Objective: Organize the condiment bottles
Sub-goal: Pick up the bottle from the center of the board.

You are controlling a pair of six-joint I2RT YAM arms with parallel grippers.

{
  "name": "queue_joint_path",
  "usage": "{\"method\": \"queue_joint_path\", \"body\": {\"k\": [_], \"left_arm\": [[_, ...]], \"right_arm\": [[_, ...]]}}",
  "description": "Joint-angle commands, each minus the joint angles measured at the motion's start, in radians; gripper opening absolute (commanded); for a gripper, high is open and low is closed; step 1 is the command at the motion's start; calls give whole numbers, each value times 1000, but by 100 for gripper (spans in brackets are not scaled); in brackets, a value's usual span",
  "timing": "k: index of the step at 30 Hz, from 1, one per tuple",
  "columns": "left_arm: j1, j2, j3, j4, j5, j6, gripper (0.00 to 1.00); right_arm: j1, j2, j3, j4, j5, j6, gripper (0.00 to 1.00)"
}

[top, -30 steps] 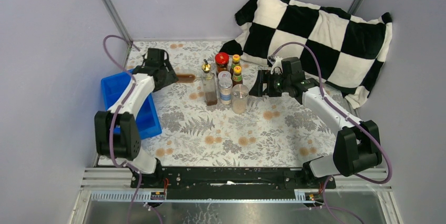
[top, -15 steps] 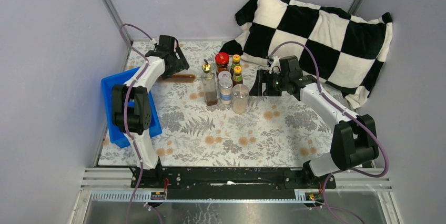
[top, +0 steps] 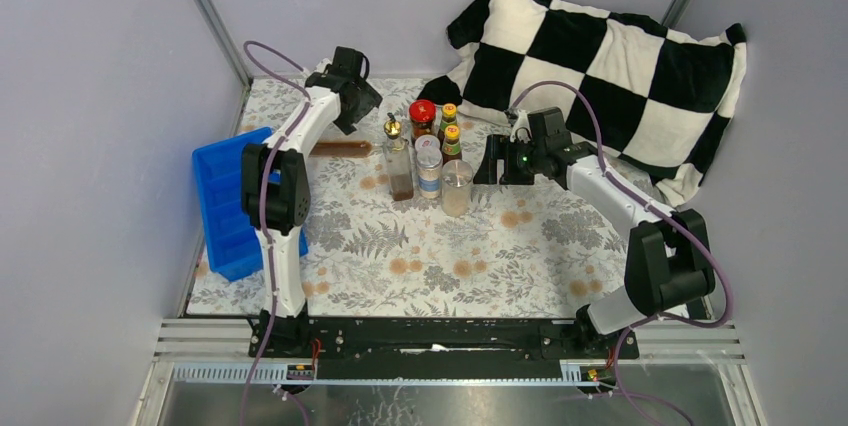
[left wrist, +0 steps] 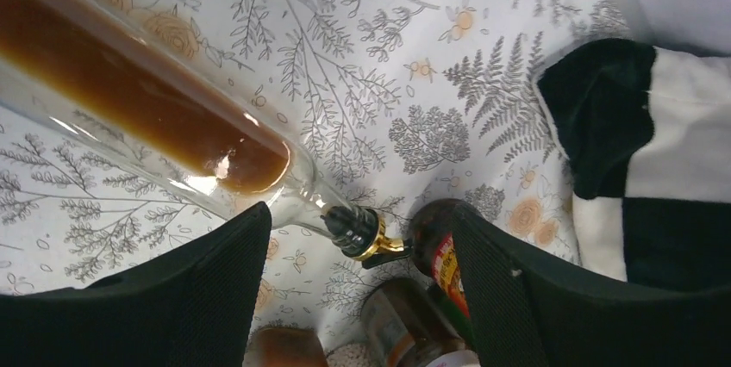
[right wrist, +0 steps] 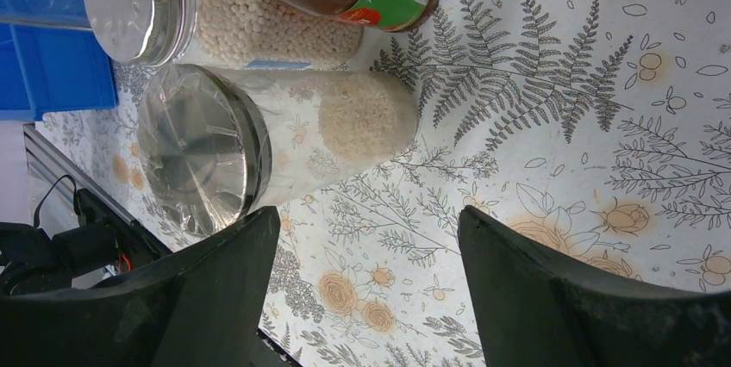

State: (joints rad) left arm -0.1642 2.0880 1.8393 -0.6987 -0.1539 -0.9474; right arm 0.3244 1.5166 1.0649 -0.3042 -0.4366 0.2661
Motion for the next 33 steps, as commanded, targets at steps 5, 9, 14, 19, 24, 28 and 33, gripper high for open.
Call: {"method": "queue_joint_path", "body": {"k": [5,9,14,19,24,28,33], "left_arm": [[-17,31,44,-264,-163,-266,80],[-32,7,46,-323,-204,-327,80],[-51,2,53,-353,-259,-378,82],[-50,59,70,-365,-260,-394,82],[-41,106,81,-350,-265,-395,82],[-24,136,90,-320,-253,-388,82],[4,172,109,-291,-227,-376,82]], "right_arm": [[15,29,-4,32,-23,1,82],[29,34,-6,36,-23,0,82],[37,33,-14,42,-25,2,82],[41,31,-14,43,-31,1,82],[48,36,-19,45,-35,-1,82],[54,39,-22,45,-31,0,82],[64,50,-19,42,-25,-4,82]]}}
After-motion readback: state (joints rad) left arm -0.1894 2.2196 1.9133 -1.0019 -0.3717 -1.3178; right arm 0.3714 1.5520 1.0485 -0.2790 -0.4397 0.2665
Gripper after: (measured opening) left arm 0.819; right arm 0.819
